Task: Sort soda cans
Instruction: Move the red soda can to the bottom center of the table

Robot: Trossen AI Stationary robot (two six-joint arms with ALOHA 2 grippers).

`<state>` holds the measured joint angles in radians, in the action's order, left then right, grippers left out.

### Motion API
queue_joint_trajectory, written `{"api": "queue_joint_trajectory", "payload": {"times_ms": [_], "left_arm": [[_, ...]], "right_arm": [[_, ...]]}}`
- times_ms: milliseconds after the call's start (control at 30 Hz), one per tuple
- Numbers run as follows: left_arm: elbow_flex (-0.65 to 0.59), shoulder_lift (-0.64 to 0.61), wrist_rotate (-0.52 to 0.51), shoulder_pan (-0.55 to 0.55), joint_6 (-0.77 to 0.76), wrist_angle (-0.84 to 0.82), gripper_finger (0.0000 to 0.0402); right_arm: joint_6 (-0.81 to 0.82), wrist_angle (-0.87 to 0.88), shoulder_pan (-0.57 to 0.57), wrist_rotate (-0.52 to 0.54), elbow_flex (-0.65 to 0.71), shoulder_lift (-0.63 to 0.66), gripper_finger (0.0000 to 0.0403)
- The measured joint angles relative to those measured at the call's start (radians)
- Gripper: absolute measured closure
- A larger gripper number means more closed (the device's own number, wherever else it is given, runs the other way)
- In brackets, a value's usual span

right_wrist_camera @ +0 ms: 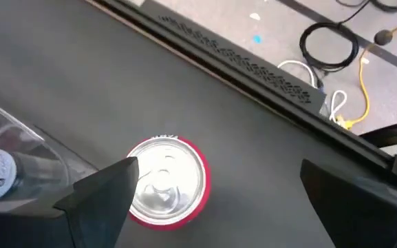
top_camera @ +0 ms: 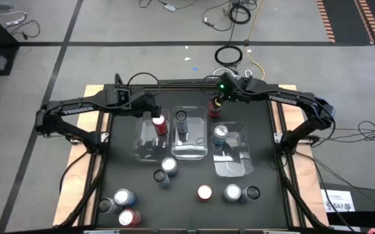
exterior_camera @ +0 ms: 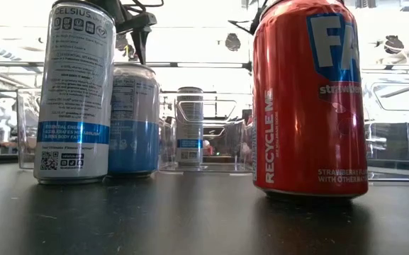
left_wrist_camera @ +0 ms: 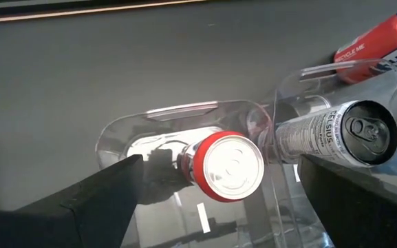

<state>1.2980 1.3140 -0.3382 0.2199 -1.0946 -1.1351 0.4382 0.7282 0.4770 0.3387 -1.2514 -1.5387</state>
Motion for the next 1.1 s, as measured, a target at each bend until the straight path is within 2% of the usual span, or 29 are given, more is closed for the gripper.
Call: {"api": "queue_joint_trajectory", "payload": {"times_ms": [500, 833, 1100], "left_arm": [[0.000, 0.000, 0.002, 0.000, 0.001, -0.004, 0.0009], [0.000, 0.000, 0.007, 0.000, 0.002, -0.004, 0.0009], [0.000, 0.000, 0.006, 0.000, 0.008, -0.004, 0.0009]], "right_arm": [[-0.075, -0.064, 0.004, -0.095, -0.007, -0.148, 0.0005], [-0.081, -0.033, 0.008, -0.068, 0.003, -0.081, 0.0005], [-0.071, -0.065, 0.005, -0.074, 0.003, -0.076, 0.0005]]}}
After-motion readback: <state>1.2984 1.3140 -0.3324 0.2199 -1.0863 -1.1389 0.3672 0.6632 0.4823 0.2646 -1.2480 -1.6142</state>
